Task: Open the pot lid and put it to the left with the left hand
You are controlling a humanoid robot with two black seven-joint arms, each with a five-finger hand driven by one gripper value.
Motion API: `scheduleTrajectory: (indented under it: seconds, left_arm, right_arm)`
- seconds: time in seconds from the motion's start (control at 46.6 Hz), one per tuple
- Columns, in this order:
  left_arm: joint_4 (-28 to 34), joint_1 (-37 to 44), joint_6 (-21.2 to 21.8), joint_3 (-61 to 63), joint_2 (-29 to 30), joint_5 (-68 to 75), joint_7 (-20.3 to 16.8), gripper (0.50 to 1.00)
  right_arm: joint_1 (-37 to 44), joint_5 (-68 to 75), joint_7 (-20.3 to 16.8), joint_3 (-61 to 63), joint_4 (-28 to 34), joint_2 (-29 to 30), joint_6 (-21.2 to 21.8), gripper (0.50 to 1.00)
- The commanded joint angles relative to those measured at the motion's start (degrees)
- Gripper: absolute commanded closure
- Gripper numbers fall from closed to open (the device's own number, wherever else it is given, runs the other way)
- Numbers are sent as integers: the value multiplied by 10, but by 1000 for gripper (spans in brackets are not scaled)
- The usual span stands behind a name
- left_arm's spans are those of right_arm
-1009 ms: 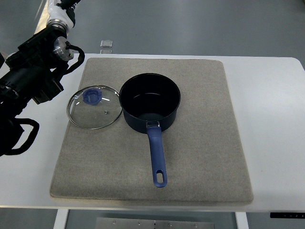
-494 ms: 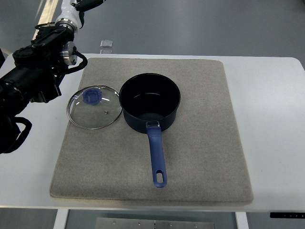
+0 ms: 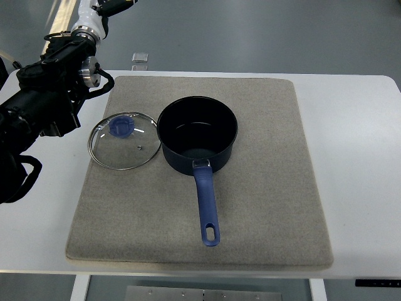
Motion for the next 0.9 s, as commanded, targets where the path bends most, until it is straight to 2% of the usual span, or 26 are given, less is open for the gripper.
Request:
scheduleTrajectory:
  seconds: [0.0,0.086,0.88]
  left_arm:
    - [1,-7,9,-12,1,-1,0,514]
    - [0,-8,18,-32,1,1,-1,514]
    - [-2,-10,17,-33,3,5,-2,512]
  right_arm:
    - [0,0,0,0,0,0,0,585]
    - [0,0,0,0,0,0,0,585]
    - [0,0,-4,1,7,0,5,585]
